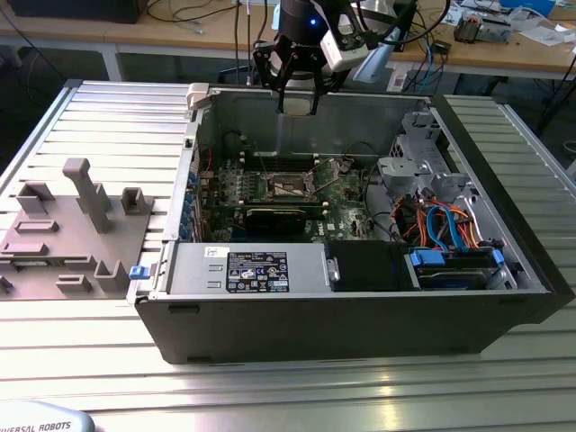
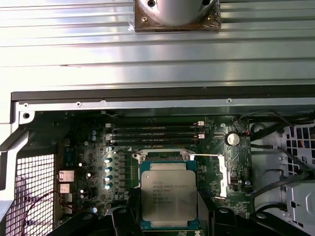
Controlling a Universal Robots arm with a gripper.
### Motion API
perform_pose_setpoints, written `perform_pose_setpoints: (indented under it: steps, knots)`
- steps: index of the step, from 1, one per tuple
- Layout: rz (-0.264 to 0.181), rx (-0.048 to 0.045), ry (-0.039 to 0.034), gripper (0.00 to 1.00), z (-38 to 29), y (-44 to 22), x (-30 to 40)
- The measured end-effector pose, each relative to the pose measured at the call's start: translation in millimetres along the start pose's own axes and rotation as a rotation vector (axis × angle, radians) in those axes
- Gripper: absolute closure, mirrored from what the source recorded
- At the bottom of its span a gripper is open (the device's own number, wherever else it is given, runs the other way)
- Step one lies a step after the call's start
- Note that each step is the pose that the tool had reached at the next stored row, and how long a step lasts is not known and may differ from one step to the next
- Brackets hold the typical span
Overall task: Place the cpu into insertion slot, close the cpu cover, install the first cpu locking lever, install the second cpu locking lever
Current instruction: 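Place the cpu into insertion slot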
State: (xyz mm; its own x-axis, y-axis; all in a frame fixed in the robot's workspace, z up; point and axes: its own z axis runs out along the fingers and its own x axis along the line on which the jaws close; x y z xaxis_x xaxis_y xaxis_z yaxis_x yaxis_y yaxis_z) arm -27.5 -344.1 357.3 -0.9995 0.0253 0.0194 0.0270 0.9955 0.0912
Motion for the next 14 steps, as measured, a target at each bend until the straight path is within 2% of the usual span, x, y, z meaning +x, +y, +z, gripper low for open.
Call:
perform_pose_setpoints:
  steps: [14]
  knots:
    - [0.032,-0.0007,-0.0030,0.46,0.0,0.0,0.0]
